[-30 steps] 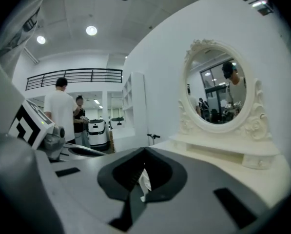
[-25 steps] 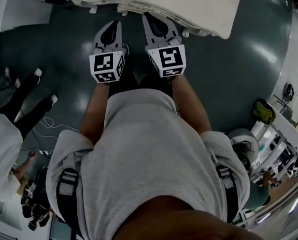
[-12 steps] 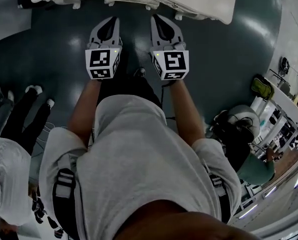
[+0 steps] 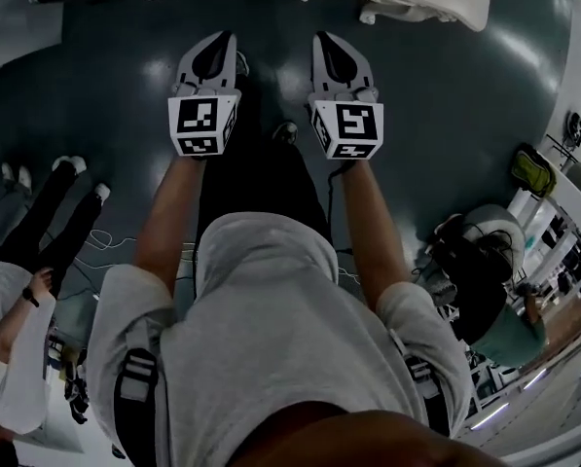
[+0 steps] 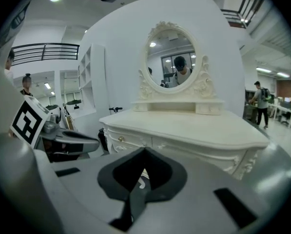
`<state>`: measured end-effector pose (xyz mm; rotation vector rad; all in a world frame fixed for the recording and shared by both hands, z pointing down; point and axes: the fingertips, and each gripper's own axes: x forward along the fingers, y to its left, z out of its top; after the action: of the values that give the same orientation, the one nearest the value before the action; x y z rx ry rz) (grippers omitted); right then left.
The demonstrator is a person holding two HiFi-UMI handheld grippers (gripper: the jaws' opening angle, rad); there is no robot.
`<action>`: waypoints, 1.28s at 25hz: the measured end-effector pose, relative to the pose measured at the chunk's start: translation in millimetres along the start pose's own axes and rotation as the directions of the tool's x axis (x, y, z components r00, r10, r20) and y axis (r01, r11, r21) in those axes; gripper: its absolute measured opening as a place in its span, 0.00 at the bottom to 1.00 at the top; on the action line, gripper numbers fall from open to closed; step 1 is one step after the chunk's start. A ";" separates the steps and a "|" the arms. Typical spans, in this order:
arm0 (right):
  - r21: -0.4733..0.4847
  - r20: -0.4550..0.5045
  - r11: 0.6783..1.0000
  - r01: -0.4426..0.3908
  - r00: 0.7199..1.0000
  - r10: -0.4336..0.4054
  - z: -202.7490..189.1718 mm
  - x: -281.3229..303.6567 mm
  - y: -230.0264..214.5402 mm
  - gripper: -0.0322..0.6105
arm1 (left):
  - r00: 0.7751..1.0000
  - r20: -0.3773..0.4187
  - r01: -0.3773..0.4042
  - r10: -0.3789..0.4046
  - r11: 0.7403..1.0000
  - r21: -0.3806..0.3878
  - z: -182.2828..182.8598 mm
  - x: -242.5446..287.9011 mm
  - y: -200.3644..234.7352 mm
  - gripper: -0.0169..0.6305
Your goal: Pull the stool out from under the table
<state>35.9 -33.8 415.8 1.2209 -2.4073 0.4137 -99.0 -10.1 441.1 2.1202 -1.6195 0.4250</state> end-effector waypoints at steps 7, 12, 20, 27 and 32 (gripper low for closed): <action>0.001 0.010 1.000 -0.004 1.000 0.004 -44.8 22.6 10.6 0.07 | 1.000 0.010 -0.005 0.005 1.000 0.004 -50.4 15.7 7.5 0.04; -0.004 0.018 0.999 -0.052 0.998 0.052 -78.4 45.4 24.5 0.07 | 0.999 0.037 -0.007 0.006 1.000 0.020 -79.0 26.9 12.1 0.04; -0.027 -0.031 1.000 0.010 0.999 -0.010 -135.3 77.4 12.0 0.07 | 1.000 -0.003 -0.015 0.015 0.998 0.058 -135.5 55.2 37.7 0.04; -0.023 -0.052 1.000 0.019 0.998 -0.020 -154.1 107.4 -3.2 0.07 | 1.000 -0.008 0.019 -0.018 0.993 0.117 -143.5 88.8 44.1 0.04; -0.026 -0.053 0.999 0.029 0.998 -0.031 -175.8 132.0 -10.1 0.07 | 1.000 -0.001 0.021 -0.021 0.992 0.123 -155.5 125.1 54.7 0.04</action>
<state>12.8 -55.0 633.6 1.2182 -2.3397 0.4004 -115.0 -45.9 644.3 2.2249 -1.6072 0.5307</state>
